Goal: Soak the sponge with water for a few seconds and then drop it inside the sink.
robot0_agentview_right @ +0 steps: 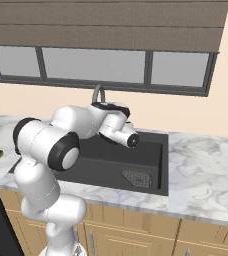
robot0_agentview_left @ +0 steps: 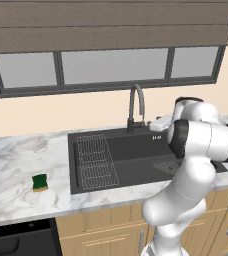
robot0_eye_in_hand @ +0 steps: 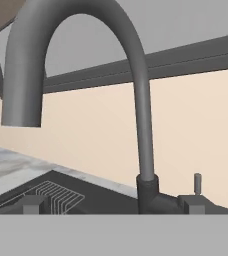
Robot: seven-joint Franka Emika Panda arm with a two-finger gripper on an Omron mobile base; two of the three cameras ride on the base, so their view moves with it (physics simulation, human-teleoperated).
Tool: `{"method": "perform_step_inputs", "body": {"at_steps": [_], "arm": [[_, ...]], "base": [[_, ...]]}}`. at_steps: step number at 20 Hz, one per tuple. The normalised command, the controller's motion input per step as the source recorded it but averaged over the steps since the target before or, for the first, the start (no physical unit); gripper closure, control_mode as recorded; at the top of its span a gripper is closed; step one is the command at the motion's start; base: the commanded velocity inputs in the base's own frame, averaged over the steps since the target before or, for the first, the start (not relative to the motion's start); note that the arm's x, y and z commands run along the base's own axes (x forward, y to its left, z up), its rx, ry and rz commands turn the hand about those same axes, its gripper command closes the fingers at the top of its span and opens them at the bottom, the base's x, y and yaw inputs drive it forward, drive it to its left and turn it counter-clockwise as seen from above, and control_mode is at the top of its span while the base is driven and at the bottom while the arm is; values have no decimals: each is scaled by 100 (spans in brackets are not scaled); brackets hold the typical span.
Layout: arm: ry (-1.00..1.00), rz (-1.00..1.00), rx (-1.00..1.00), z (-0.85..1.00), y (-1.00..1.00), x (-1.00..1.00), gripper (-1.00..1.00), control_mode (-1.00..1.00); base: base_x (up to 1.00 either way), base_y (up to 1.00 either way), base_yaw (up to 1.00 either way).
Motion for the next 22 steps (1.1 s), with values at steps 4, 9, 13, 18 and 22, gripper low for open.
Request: {"method": "perform_step_inputs", "body": {"at_steps": [4,9,13,18,22], "arm": [[-3,0,0,-19,0,11,-100,-100],[-1,0,0,-12,0,9,-100,-100],[0,0,0,-3,0,9,-100,-100],[0,0,0,-2,0,17,-100,-100],[0,0,0,-1,0,19,-100,-100]], "base": [[0,0,0],[0,0,0],[0,0,0],[0,0,0],[0,0,0]]}}
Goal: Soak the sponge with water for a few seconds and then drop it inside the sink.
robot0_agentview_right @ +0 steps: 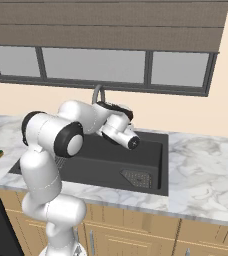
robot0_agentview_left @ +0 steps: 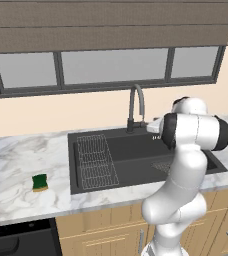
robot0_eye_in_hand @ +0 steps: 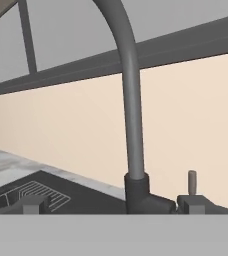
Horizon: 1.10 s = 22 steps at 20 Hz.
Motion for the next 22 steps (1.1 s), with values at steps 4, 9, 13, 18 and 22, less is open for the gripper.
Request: {"method": "perform_step_inputs", "body": {"at_steps": [4,9,13,18,22], "arm": [[0,0,0,-6,0,16,-100,-100],[-1,0,0,-12,0,20,-100,-100],[-1,0,0,-10,0,21,-100,-100],[-2,0,0,-12,0,24,-100,-100],[-1,0,0,-8,-1,22,-100,-100]], "base": [[0,0,0],[0,0,0],[0,0,0],[0,0,0],[0,0,0]]}}
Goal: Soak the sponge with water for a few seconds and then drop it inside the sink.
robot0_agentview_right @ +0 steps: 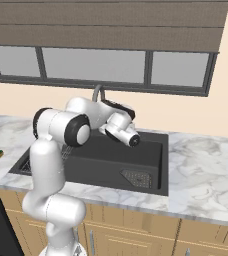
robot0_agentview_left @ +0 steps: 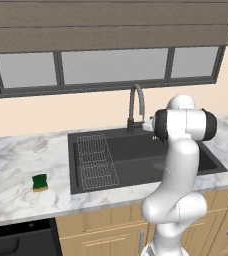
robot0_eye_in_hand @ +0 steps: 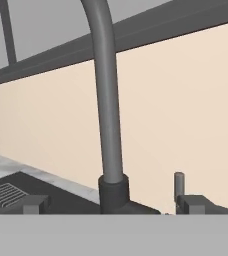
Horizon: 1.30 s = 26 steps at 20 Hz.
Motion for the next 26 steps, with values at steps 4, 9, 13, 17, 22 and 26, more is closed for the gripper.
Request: {"method": "perform_step_inputs", "body": {"at_steps": [4,9,13,17,22,26], "arm": [[0,0,0,-10,-4,18,-100,-100],[0,0,0,-4,-10,19,-100,-100],[0,1,0,0,-17,19,-100,-100],[0,0,0,0,-11,16,-100,-100],[0,0,0,-11,0,21,-100,-100],[0,0,0,-22,0,22,-100,-100]], "base": [[0,0,0],[0,0,0],[0,0,0],[0,0,0],[0,0,0],[0,0,0]]}}
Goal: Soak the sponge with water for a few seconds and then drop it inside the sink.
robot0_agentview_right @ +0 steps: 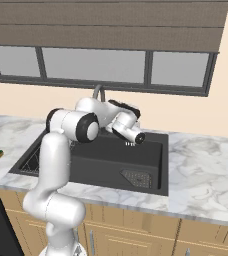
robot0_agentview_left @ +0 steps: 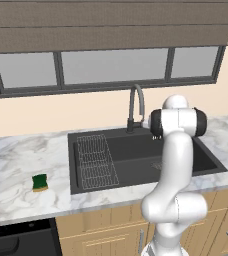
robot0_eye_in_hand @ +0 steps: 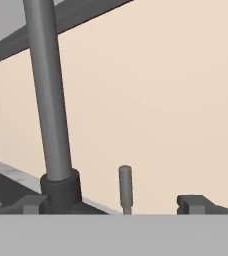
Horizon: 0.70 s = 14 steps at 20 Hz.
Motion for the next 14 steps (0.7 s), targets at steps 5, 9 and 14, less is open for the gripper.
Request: {"method": "perform_step_inputs", "body": {"at_steps": [5,9,14], "arm": [[0,0,0,-24,0,23,-100,-100],[0,0,0,-16,0,27,-100,-100],[0,0,0,-6,0,28,-100,-100]], "base": [[0,0,0],[0,0,0],[0,0,0]]}}
